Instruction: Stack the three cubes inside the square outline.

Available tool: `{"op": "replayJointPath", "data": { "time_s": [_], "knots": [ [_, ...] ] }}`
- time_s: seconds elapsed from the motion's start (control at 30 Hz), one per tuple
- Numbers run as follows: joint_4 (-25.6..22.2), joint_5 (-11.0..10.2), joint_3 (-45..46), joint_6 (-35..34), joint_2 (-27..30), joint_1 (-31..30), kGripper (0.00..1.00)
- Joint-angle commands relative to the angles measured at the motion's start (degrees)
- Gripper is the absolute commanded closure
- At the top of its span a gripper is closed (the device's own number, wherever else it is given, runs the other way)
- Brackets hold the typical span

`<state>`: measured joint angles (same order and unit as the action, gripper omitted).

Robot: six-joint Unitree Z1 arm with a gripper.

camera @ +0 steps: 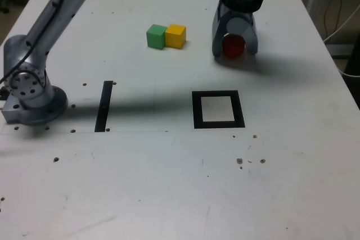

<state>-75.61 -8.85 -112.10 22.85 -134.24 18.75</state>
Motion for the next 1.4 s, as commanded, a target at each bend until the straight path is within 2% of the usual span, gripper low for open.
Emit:
{"op": "replayJointPath", "data": {
  "time_s": [0.0, 0.4, 0.7, 0.97, 1.37],
  "knots": [
    [0.0, 0.1, -0.1, -0.1, 0.8, -0.2, 0.62],
    [-1.9, 0.0, 1.4, -2.2, 9.1, -2.4, 0.63],
    [-1.9, -0.5, 10.5, -7.8, 16.9, -9.4, 0.62],
    [2.8, 0.7, 20.8, -14.3, 21.8, -17.5, 0.62],
    [10.3, 2.3, 26.6, -18.5, 20.9, -23.7, 0.62]
  ]
}}
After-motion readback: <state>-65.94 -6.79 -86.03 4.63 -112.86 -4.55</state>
